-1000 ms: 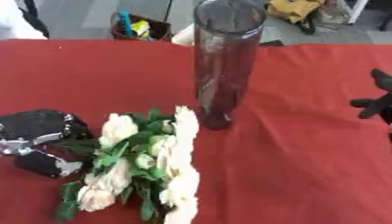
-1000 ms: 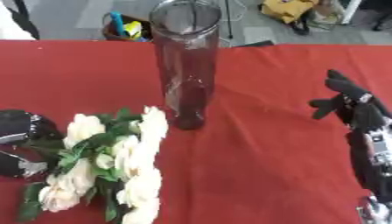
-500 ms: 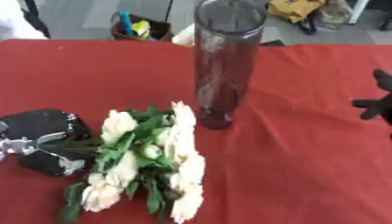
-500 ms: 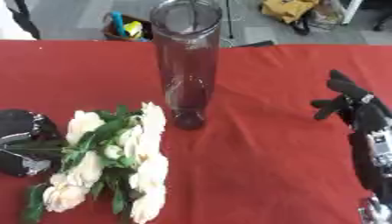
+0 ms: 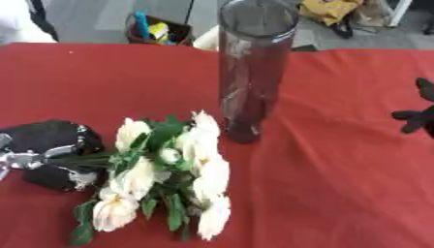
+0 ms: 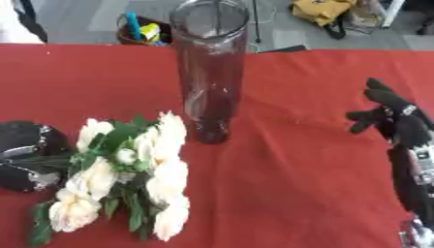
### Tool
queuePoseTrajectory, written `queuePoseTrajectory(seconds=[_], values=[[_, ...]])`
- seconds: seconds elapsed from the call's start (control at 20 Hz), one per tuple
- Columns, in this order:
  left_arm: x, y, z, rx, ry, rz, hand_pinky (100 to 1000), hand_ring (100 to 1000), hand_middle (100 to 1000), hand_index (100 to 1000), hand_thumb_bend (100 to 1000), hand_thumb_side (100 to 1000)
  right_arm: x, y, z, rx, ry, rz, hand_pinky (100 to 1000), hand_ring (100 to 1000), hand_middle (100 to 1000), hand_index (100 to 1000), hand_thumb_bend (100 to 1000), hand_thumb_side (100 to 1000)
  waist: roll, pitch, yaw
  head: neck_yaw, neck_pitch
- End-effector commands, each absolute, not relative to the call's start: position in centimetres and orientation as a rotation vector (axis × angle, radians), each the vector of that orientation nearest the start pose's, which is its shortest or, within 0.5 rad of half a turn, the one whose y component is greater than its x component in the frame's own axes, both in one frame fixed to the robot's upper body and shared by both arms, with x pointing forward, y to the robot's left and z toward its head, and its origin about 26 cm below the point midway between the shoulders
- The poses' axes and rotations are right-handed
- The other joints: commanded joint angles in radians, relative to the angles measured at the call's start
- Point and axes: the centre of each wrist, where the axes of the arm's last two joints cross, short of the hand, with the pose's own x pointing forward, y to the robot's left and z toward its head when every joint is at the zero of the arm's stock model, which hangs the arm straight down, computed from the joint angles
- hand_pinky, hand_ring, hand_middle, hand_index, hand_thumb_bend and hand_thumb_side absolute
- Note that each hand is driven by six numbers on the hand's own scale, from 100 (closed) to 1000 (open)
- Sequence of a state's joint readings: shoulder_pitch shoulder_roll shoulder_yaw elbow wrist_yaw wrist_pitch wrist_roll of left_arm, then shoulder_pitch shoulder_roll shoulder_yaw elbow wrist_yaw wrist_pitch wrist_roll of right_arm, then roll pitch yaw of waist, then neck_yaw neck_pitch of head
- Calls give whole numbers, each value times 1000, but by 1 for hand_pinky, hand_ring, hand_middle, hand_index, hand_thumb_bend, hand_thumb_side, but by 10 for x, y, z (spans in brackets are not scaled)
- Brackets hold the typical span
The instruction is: Arrange flowers into the vase.
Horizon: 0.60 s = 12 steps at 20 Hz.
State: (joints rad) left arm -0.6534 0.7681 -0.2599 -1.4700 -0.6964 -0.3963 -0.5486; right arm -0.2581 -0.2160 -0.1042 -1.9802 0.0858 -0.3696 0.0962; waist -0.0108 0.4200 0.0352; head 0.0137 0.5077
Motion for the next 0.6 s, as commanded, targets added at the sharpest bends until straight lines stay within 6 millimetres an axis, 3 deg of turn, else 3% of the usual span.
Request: queuePoseTrajectory(seconds=[0.05,0.25,0.45,0.55,0.6], values=[[389,326,244,842,-1433,-1953,632,751,826,978,100,927,296,-275,188,-224,-2591,436,719,996,459,832,100,1000,1,-18,3,5,-9],[386,329,253,826,-1426,-1931,675,793,852,1000,100,983,296,-275,187,-222,-2588,442,719,996,459,832,100,1000,3,-20,7,5,-7],[382,330,260,801,-1393,-1937,704,825,871,1000,100,983,295,-275,187,-219,-2587,445,720,996,459,833,100,1000,3,-22,9,4,-5],[381,330,263,789,-1386,-1938,709,833,876,1000,100,968,295,-275,187,-217,-2587,446,720,996,459,833,100,1000,3,-22,10,4,-5],[380,330,264,783,-1383,-1939,716,841,880,1000,100,919,295,-275,187,-216,-2587,446,720,996,459,833,100,1000,2,-22,10,4,-5]])
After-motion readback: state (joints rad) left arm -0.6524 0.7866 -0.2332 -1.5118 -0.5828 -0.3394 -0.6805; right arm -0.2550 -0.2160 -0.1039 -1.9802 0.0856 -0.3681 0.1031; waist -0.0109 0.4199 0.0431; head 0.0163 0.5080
